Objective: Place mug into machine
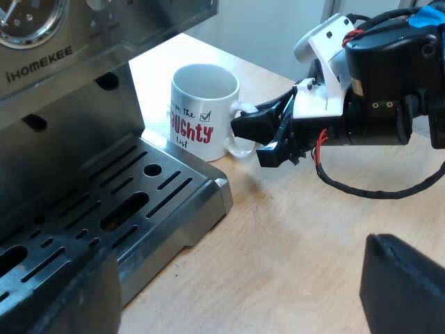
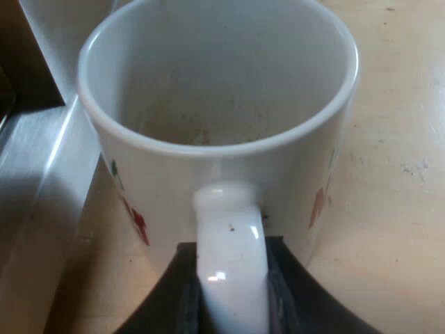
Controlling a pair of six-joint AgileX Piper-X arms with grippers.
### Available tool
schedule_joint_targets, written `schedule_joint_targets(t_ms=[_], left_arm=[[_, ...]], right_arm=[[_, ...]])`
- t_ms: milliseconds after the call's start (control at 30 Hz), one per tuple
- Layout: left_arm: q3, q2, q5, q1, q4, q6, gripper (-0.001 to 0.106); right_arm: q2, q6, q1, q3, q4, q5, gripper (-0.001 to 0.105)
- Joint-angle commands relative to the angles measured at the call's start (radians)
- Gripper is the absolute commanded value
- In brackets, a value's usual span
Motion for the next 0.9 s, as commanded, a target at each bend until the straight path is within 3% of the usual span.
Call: schedule_joint_targets(t_ms=[33,367,900], left_arm=[[-0.009,-0.007,-0.009,-0.004,-0.019,-0.018,0.071],[-0.009,-0.007,-0.009,-0.004,-0.019,-0.018,0.071],[-0.009,-0.007,-0.009,-0.004,-0.019,-0.018,0.071]], right_arm=[[0.001,-0.005,0.004,-0.008,0.000,-0.005,0.000],[-0.096,-0.005,0.004,-0.006,0.016,-0.005,0.000],[-0.359,-0.027,0.011,-0.003,0.318,0.035,0.000]])
